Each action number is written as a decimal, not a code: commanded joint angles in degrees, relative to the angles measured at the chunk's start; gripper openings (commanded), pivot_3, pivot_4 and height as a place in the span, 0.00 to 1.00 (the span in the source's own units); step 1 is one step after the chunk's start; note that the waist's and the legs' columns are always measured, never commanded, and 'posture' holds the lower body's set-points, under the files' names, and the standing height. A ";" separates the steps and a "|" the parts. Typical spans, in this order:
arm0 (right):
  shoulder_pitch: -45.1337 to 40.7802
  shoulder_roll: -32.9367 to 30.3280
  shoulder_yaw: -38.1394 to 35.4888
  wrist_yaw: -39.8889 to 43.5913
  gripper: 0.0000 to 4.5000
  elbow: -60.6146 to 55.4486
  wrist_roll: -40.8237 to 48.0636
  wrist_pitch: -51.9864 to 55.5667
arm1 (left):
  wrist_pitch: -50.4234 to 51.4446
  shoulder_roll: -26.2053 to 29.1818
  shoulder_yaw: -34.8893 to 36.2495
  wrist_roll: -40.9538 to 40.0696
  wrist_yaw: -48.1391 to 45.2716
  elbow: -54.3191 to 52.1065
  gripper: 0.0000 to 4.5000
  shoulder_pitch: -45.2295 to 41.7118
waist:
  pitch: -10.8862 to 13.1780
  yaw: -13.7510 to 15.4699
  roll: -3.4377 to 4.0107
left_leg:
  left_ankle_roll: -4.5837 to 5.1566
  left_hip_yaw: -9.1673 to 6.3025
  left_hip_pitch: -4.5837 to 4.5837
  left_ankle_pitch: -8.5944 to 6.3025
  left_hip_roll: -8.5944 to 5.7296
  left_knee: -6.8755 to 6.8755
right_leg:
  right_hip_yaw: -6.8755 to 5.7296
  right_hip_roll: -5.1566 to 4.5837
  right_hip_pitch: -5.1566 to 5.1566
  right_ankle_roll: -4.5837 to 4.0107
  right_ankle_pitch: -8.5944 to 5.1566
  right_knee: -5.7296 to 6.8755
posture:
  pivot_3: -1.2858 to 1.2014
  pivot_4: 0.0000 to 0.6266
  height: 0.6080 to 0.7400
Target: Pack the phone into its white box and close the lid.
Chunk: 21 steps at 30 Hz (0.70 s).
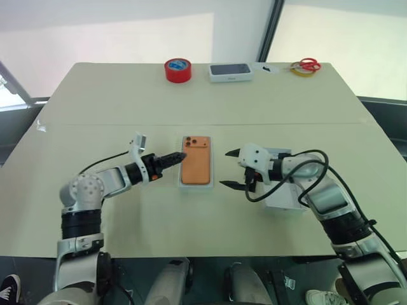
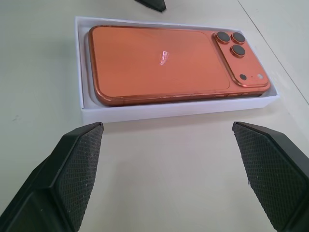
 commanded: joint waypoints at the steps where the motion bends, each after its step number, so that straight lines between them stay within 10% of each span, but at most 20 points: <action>1: -2.10 0.61 -0.19 -1.08 1.00 1.05 -0.71 -1.33 | -0.79 1.81 1.81 0.04 -0.87 -0.15 0.73 -0.38 | 0.00 0.06 0.00 | 0.00 0.00 0.00 0.00 0.00 0.00 | 0.00 0.00 0.00 0.00 0.00 0.00 | 0.52 0.24 1.00; 3: -2.74 0.94 0.02 -1.49 0.88 2.76 -1.25 -1.42 | -2.59 2.60 2.12 1.15 -1.20 1.74 0.75 -0.81 | 0.00 0.07 0.00 | 0.00 0.00 0.00 0.00 -0.01 0.00 | 0.00 -0.01 0.00 0.00 0.00 0.00 | 0.52 0.24 1.00; 11: -5.84 3.72 3.83 -7.61 0.01 11.06 -9.23 -8.17 | -19.41 5.31 -12.43 19.26 -5.04 3.72 0.00 -0.16 | 0.00 0.06 0.01 | -0.02 0.03 0.00 0.01 -0.01 -0.03 | 0.03 0.00 -0.02 -0.02 0.01 0.00 | 0.52 0.24 1.00; 21: -4.65 3.33 4.13 -6.75 0.01 11.06 -11.01 -9.41 | -20.43 -1.73 -25.17 25.31 -12.49 5.06 0.00 -3.27 | -0.01 0.94 0.03 | -0.02 0.02 0.05 0.01 -0.08 0.00 | 0.01 -0.03 0.03 0.00 0.01 0.05 | 0.52 0.24 1.00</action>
